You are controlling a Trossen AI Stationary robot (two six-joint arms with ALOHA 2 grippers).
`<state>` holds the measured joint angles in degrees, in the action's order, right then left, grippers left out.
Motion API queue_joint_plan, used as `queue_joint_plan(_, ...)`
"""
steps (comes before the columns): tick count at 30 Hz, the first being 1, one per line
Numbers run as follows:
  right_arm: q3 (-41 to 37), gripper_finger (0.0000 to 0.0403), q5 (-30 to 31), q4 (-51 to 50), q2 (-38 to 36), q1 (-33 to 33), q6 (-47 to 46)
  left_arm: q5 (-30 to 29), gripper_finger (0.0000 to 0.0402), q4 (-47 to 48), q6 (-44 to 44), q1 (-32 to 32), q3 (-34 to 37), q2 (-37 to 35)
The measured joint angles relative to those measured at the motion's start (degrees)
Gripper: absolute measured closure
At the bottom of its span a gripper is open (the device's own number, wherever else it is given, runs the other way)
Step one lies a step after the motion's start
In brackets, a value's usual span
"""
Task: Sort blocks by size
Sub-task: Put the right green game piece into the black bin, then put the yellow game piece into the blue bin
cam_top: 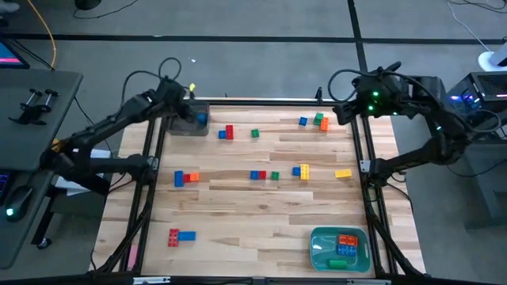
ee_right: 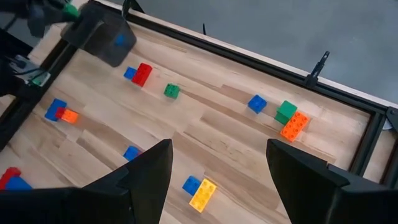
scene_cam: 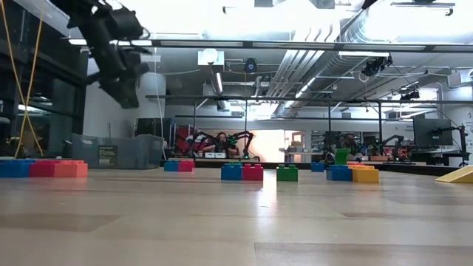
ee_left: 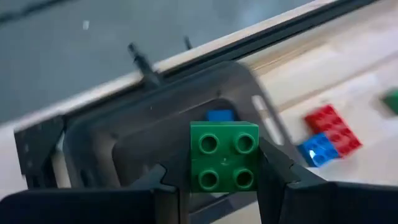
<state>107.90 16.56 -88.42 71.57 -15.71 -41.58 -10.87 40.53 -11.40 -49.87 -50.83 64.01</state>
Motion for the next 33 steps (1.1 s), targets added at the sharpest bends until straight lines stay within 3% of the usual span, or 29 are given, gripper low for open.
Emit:
queue_joint_plan(11, 0.0, 0.0146, -0.5, 0.0, 2.4, 0.0, 3.2, 5.8, 0.0150, -0.1, -2.3, -2.2, 0.0, 1.6)
queue_joint_plan(16, -0.3, 0.0147, -1.6, 0.2, 2.5, 0.0, 4.0, 16.8, 0.0126, -1.2, -9.0, -1.3, 0.1, -0.9)
queue_joint_plan(20, -8.1, 0.0146, -9.0, 3.8, 2.6, 1.1, 3.4, 24.0, 0.0125, -6.9, -12.8, 5.8, 1.5, -5.5)
queue_joint_plan(24, -23.5, 0.0146, -11.8, 11.9, 2.3, 5.0, 0.0, 21.4, 0.0130, -14.1, -19.4, 17.5, 4.6, -12.2)
queue_joint_plan(29, -44.5, 0.0146, -17.5, 28.4, 2.4, 10.2, -10.6, 11.6, 0.0131, -22.9, -29.9, 31.7, 9.4, -18.8)
queue_joint_plan(33, -55.5, 0.0146, -13.1, 35.7, 2.3, 12.1, -27.7, 3.2, 0.0131, -26.8, -33.7, 40.3, 12.3, -21.1)
